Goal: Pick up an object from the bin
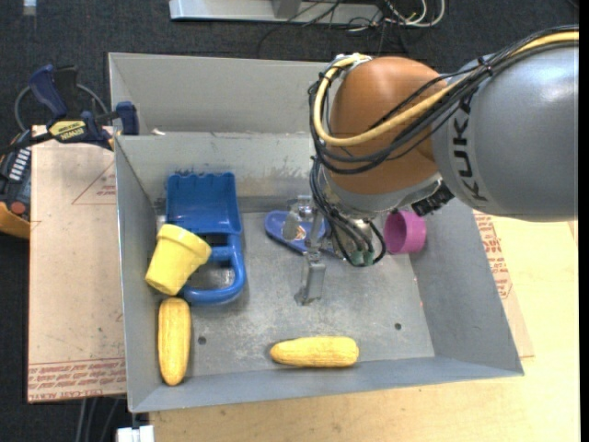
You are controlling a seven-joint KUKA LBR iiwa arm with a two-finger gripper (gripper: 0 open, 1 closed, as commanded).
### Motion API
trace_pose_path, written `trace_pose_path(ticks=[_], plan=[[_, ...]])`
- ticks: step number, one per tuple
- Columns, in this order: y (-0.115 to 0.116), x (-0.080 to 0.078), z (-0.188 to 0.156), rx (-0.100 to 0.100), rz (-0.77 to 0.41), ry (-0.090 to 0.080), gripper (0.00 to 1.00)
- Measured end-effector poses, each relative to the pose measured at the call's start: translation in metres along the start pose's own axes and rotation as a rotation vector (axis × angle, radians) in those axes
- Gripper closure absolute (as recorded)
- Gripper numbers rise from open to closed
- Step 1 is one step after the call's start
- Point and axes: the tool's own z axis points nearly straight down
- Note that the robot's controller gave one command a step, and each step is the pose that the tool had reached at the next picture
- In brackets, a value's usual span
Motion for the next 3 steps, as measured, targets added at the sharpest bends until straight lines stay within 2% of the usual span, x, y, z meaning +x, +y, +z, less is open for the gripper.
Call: trace_pose_path(ticks=[1, 2, 3], plan=[[-0.001, -0.001, -0.004, -0.001, 0.003, -0.008, 0.0], [0.029, -0.04, 0.072, -0.003, 0.06, -0.009, 0.0], [0.033, -0.046, 0.119, 0.0, 0.06, 0.0, 0.0]])
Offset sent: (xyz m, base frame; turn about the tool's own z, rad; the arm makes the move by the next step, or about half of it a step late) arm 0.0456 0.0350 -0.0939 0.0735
